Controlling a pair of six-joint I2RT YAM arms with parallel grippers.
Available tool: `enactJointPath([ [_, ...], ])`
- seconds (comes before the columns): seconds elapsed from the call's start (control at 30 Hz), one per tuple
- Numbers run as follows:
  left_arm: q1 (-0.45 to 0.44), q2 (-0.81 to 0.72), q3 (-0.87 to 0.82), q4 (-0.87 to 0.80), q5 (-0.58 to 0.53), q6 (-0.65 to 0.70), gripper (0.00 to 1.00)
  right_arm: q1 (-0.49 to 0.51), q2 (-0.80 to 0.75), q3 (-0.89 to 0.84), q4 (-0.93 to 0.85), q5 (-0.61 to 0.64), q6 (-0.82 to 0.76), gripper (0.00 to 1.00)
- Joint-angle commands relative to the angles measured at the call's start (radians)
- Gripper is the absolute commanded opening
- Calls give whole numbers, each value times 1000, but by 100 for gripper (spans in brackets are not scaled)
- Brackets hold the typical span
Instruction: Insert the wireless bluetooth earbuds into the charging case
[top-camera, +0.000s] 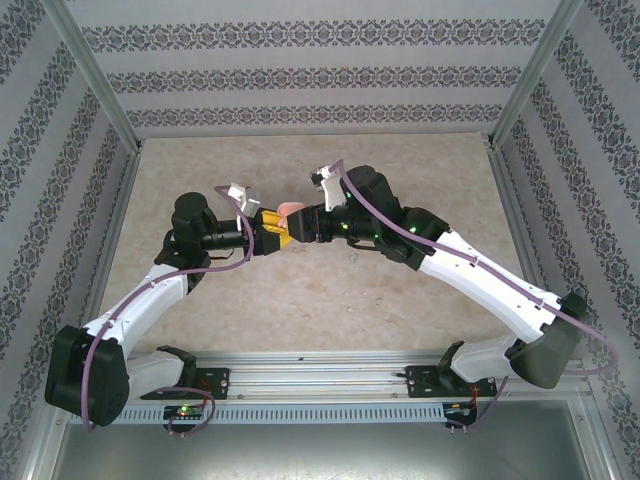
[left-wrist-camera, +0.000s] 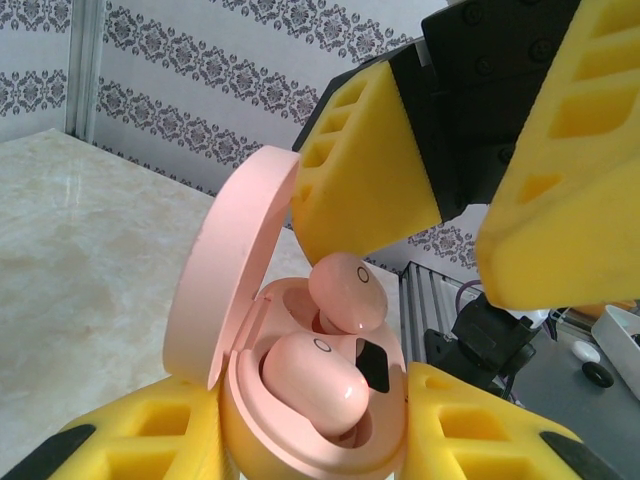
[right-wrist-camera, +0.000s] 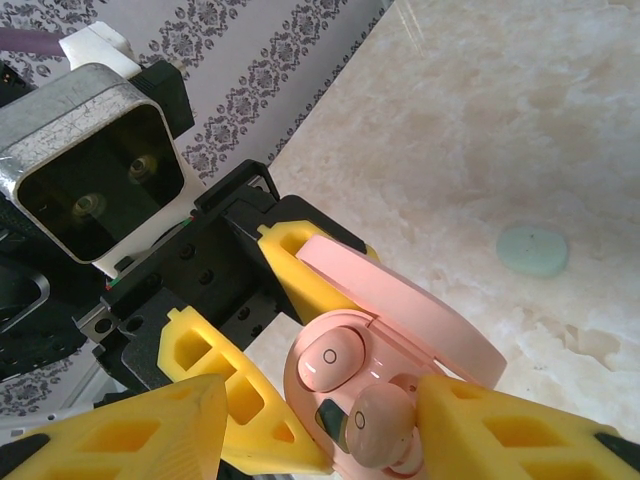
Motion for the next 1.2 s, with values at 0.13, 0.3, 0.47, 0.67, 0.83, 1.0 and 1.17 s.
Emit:
enactJointPath([
  [0.13, 3, 7, 3, 52, 78, -2, 18, 0, -83, 20, 12, 98, 0, 53],
  [0.3, 3, 11, 16, 52, 80, -3, 18, 0, -89, 13, 13, 106, 3, 53],
  [0.47, 3, 15, 22, 63, 81, -12, 18, -9, -89, 10, 26, 101, 38, 56],
  [0.67, 3, 25, 33, 102, 84, -41, 18, -68, -68, -19, 51, 35, 179, 59],
  [0.83, 4, 41, 47, 114, 91, -49, 18, -128, -88, -120, 160, -10, 349, 61],
  [1.0, 3, 59, 57, 150, 94, -72, 18, -162, -86, -197, 273, -73, 469, 62],
  [1.17, 3, 83, 72, 190, 95, -101, 18, -163, -45, -204, 324, -143, 521, 63],
])
